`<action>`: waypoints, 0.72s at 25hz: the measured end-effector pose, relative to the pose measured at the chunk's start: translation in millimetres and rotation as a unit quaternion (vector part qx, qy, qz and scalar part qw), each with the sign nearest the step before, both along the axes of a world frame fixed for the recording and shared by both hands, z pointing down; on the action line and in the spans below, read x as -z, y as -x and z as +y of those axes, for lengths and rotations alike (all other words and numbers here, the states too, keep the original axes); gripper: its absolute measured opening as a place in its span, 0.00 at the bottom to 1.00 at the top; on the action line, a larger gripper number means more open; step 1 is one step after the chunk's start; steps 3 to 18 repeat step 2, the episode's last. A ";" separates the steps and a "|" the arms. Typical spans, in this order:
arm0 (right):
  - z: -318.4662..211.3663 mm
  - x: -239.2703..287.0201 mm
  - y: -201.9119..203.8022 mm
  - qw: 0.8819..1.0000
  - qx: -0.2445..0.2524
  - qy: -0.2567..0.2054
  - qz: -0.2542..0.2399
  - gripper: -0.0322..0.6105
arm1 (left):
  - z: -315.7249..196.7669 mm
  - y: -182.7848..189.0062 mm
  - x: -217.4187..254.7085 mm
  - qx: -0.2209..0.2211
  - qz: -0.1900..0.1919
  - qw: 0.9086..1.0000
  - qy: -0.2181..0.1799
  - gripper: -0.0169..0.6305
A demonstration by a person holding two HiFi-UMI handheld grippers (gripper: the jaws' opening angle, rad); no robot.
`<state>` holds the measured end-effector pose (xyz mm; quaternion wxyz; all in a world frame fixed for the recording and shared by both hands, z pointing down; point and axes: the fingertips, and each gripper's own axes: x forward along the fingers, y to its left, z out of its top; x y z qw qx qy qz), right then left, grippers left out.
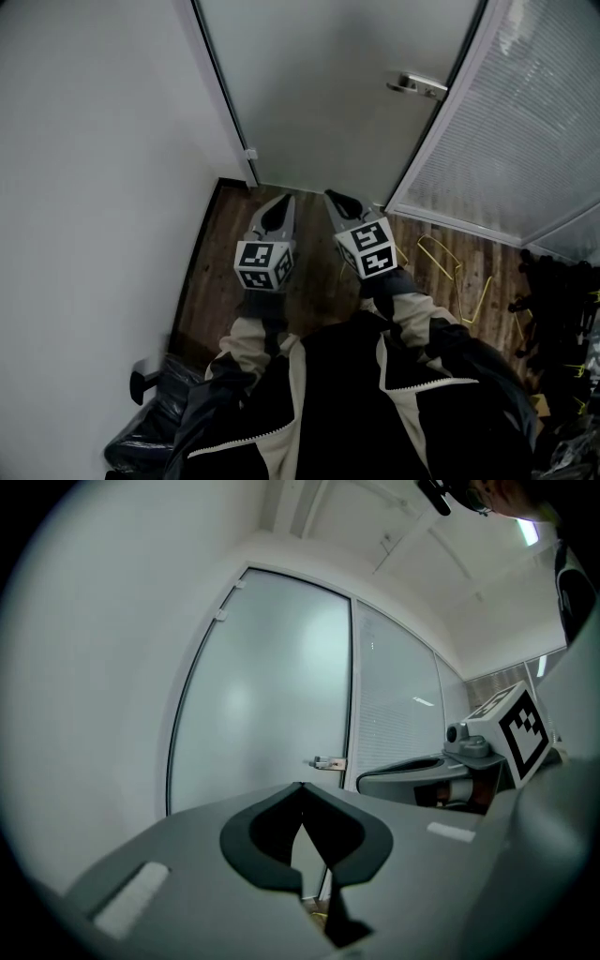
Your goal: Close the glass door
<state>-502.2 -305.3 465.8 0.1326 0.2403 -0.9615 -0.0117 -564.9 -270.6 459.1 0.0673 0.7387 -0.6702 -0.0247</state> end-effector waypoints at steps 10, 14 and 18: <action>4.7 1.1 0.0 1.000 0.000 0.000 0.002 0.05 | 5.1 4.0 0.0 0.006 0.000 1.000 0.000 0.03; 4.7 1.1 0.0 1.000 0.000 0.000 0.002 0.05 | 5.1 4.0 0.0 0.006 0.000 1.000 0.000 0.03; 4.7 1.1 0.0 1.000 0.000 0.000 0.002 0.05 | 5.1 4.0 0.0 0.006 0.000 1.000 0.000 0.03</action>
